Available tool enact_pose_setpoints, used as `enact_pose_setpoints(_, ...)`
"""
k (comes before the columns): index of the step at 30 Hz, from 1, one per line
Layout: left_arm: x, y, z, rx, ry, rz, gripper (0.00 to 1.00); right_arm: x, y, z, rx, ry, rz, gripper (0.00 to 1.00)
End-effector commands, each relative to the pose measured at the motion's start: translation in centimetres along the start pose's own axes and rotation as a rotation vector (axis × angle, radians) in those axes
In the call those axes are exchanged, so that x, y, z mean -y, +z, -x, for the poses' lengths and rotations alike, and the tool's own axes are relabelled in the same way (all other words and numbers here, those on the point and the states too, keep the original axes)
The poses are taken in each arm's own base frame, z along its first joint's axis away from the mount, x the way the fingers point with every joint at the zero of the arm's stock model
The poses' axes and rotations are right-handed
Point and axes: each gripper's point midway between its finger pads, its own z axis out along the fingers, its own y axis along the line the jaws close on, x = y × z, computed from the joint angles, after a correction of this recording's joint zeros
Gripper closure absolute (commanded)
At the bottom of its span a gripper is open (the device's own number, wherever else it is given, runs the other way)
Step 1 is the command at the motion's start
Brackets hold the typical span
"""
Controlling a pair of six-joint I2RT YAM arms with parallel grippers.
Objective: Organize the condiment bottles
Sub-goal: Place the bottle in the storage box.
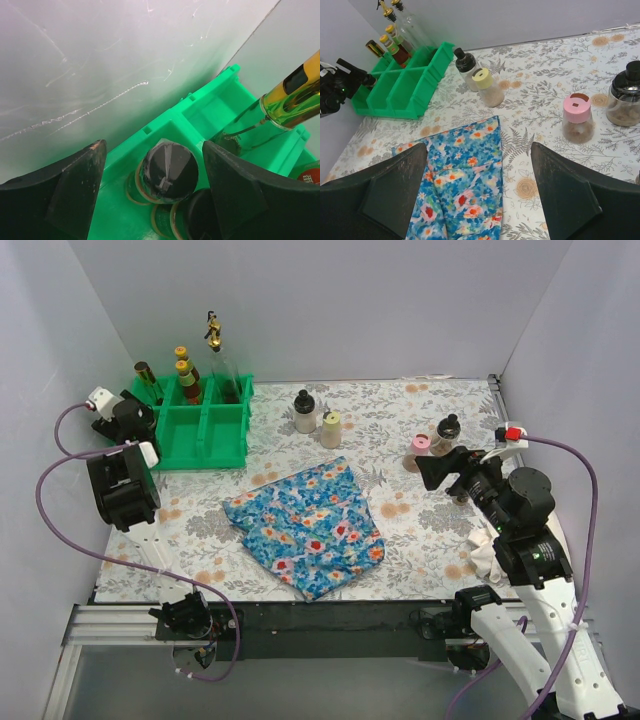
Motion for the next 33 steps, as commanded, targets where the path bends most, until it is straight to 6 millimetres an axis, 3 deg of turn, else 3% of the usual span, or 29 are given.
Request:
enact_pose_setpoints(1,0.6,0.1,3.1,0.034,-0.010,0.020,0.22,-0.9,0.0,1.0,0.042,0.000,0.040,0.07)
enact_pose_setpoints(4,0.6,-0.1,4.0,0.019,-0.017,0.049,0.22,-0.9,-0.2,1.3,0.055,-0.003,0.037,0.07)
enact_pose_setpoints(5,0.9,0.0,6.0,0.046,-0.035,0.068,0.20,-0.9,-0.2,1.3,0.056,-0.003,0.034,0.07)
enact_pose_setpoints(7,0.5,-0.3,6.5,0.012,-0.050,0.123,0.16,-0.3,0.0,1.1,0.049,0.014,0.002,0.09)
enact_pose_setpoints(8,1.1,-0.2,8.5,0.031,-0.085,0.131,0.12,0.0,0.3,0.7,0.032,0.043,-0.016,0.10)
enact_pose_setpoints(9,0.8,-0.7,8.6,-0.010,-0.111,0.171,0.09,0.2,0.4,0.5,0.017,0.055,-0.027,0.11)
enact_pose_setpoints(13,3.4,-3.0,10.1,-0.150,-0.221,0.106,0.02,0.9,0.9,-1.0,-0.082,0.082,-0.079,0.10)
enact_pose_setpoints(14,3.7,-4.2,9.4,-0.215,-0.244,0.090,0.02,1.8,1.0,-2.4,-0.144,0.104,-0.128,0.09)
enact_pose_setpoints(17,5.7,-9.1,8.2,-0.345,-0.349,-0.061,0.02,3.2,0.8,-3.5,-0.210,0.137,-0.223,0.03)
enact_pose_setpoints(18,5.1,-10.9,5.7,-0.415,-0.344,-0.078,0.02,3.8,0.6,-3.5,-0.206,0.183,-0.283,0.01)
enact_pose_setpoints(20,8.6,-15.4,6.1,-0.483,-0.327,-0.286,0.02,4.5,0.1,-3.7,-0.230,0.205,-0.345,0.01)
enact_pose_setpoints(21,9.1,-17.4,4.4,-0.528,-0.283,-0.323,0.02,4.8,-0.1,-3.7,-0.231,0.208,-0.363,0.01)
enact_pose_setpoints(22,10.4,-19.7,5.4,-0.513,-0.238,-0.384,0.02,5.3,-0.4,-3.5,-0.221,0.204,-0.397,0.01)
enact_pose_setpoints(23,12.6,-22.9,3.7,-0.545,-0.141,-0.464,0.02,5.6,-0.8,-3.4,-0.217,0.205,-0.420,0.01)
enact_pose_setpoints(25,14.1,-26.9,2.0,-0.587,-0.062,-0.551,0.02,6.1,-1.3,-3.8,-0.230,0.172,-0.439,0.02)
enact_pose_setpoints(26,16.5,-31.1,1.9,-0.617,-0.040,-0.676,0.02,6.1,-1.2,-3.9,-0.241,0.161,-0.435,0.02)
enact_pose_setpoints(28,17.2,-35.0,1.0,-0.675,-0.037,-0.793,0.02,7.1,-1.7,-4.4,-0.276,0.153,-0.500,0.04)
enact_pose_setpoints(29,18.3,-38.1,1.6,-0.697,-0.037,-0.908,0.02,7.7,-1.5,-4.7,-0.303,0.151,-0.540,0.04)
enact_pose_setpoints(31,18.3,-41.2,1.3,-0.744,-0.042,-1.004,0.02,8.9,-1.8,-4.5,-0.313,0.134,-0.623,0.08)
enact_pose_setpoints(32,17.9,-43.3,0.0,-0.780,-0.036,-1.055,0.02,9.6,-1.7,-4.7,-0.329,0.125,-0.662,0.11)
enact_pose_setpoints(33,17.7,-45.7,0.7,-0.795,-0.040,-1.152,0.02,10.5,-1.9,-4.1,-0.307,0.102,-0.714,0.14)
